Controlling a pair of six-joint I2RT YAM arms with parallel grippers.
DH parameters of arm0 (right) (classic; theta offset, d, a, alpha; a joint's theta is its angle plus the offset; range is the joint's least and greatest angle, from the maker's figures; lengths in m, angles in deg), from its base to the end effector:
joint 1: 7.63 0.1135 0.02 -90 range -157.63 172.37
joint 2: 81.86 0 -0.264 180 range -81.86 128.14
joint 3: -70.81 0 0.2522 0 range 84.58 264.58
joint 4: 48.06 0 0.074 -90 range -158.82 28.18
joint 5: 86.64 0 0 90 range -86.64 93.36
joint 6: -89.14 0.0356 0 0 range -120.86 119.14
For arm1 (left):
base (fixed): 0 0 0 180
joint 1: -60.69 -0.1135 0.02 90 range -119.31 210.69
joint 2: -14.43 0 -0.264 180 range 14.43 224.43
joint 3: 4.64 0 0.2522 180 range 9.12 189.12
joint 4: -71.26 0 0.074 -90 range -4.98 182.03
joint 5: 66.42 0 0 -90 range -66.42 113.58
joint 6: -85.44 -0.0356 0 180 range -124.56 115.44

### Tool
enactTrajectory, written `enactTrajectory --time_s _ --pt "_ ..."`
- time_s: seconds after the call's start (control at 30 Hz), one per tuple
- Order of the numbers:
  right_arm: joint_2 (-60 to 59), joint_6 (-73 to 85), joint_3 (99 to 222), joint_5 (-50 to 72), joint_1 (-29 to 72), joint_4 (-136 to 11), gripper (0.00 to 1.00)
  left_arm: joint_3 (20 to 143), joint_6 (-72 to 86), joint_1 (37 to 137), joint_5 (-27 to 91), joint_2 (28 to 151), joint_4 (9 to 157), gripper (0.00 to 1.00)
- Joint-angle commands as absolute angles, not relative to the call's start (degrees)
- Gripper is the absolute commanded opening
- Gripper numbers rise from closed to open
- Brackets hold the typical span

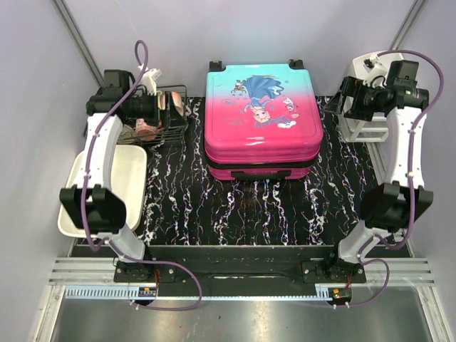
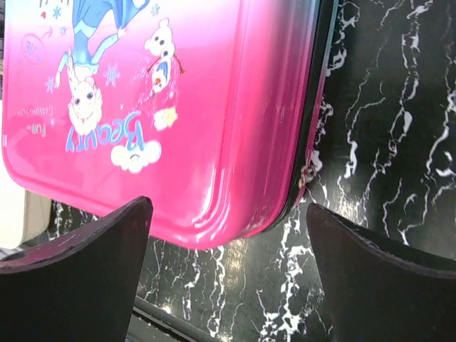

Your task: Open, take out, and arrange the luggage

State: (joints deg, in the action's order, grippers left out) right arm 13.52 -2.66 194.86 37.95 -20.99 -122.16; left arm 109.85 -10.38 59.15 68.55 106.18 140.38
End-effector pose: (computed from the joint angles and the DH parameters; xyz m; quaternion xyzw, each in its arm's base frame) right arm 0.3340 -0.0586 0.4237 -0.0232 0.8903 0.2249 0.3952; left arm 0.3296 -0.0163 0.4031 0.1740 0.8519 -0.3323 0.3654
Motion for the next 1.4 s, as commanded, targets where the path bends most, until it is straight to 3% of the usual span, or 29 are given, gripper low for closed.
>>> enactTrajectory --time_s 0.0,0.17,0.33,0.7,0.87,1.0,1.2,1.37 --pt "22.5 1.0 203.4 44.0 -20.1 -118.7 1.0 118.7 -6.0 60.3 76.4 115.2 136.2 0.99" --pt "30.9 1.4 206.4 47.7 -18.6 -117.3 1.0 119.8 -2.4 62.4 76.2 119.5 130.9 0.99" --pt "29.8 0.5 195.5 53.2 -15.2 -112.6 1.0 118.6 -2.6 62.3 74.7 119.6 129.8 0.99" --pt "4.3 12.3 156.3 59.3 -2.7 -95.5 0.91 105.0 -0.1 60.8 73.3 112.0 126.2 0.99" --pt "-13.0 17.3 147.1 57.9 0.1 -93.2 0.88 96.9 0.7 60.8 72.1 109.6 123.3 0.95" --pt "-15.2 13.6 156.2 50.0 0.1 -96.9 0.92 97.5 -0.9 60.8 73.1 111.5 124.5 0.94" --pt "-6.1 1.2 170.9 33.1 -1.7 -102.6 0.96 95.8 -3.2 57.3 75.5 106.4 122.4 0.94" --pt "5.3 0.0 184.3 32.6 -6.3 -102.5 0.97 91.1 -8.4 53.3 77.4 99.7 125.2 0.94"
